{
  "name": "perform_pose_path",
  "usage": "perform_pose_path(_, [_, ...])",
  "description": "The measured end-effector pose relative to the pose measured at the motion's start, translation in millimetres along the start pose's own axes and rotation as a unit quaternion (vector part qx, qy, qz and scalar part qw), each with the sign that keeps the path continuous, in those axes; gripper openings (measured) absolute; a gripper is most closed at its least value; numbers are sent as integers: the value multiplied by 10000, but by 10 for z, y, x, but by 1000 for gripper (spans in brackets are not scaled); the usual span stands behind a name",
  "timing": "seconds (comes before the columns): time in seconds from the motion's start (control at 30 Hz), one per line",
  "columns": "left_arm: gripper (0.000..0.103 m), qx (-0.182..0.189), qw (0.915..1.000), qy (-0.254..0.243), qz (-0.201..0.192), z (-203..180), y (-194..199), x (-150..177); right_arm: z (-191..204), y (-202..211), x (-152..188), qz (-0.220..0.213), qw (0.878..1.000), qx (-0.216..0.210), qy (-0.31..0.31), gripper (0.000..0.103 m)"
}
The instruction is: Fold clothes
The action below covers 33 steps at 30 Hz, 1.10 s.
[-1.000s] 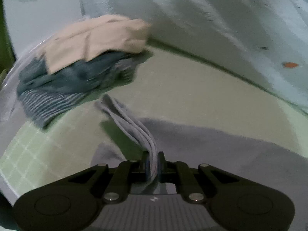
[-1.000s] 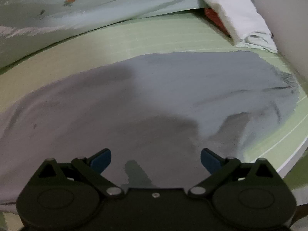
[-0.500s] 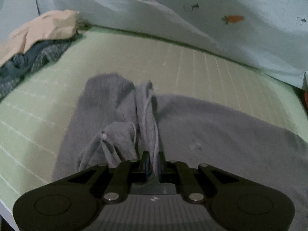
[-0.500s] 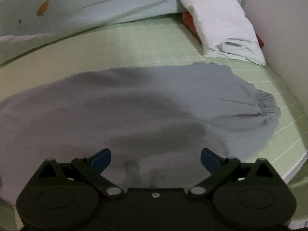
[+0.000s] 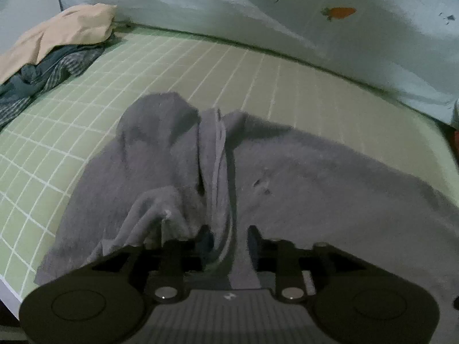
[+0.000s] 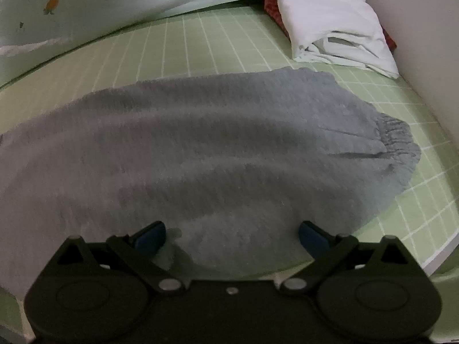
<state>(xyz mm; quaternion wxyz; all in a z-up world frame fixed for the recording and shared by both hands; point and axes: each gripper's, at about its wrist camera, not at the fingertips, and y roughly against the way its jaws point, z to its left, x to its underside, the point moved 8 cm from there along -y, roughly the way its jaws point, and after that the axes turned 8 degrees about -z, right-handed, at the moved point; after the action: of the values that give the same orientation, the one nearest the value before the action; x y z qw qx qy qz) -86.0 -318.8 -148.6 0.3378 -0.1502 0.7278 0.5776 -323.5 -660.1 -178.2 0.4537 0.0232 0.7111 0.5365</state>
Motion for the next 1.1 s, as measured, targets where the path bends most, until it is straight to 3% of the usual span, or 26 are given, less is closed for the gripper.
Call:
perform_pose_path(0.1, [63, 80, 9996, -158, -230, 16, 157, -125, 101, -7, -68, -62, 10000, -9, -35, 101])
perform_pose_path(0.23, [75, -33, 9981, -325, -519, 217, 355, -266, 420, 21, -212, -235, 9996, -102, 132, 101])
perform_pose_path(0.43, [77, -645, 9965, -371, -367, 914, 337, -339, 1245, 50, -328, -352, 9974, -481, 397, 101])
perform_pose_path(0.57, [80, -747, 9962, -406, -205, 1319, 231, -401, 1856, 130, -432, -538, 9945, -691, 580, 101])
perform_pose_path(0.8, [81, -447, 9966, -694, 11, 1702, -77, -579, 2877, 251, -597, -784, 9890, -1094, 618, 99])
perform_pose_path(1.0, [82, -86, 9904, -1378, 13, 1865, -325, -765, 3517, 229, -600, -807, 9867, -1331, 464, 95])
perform_pose_path(1.07, [82, -5, 9875, -1577, 9, 1931, -409, -821, 3716, 198, -583, -781, 9858, -1428, 422, 91])
perform_pose_path(1.1, [82, 15, 9866, -1633, 4, 1973, -457, -853, 3809, 162, -577, -734, 9855, -1465, 438, 81])
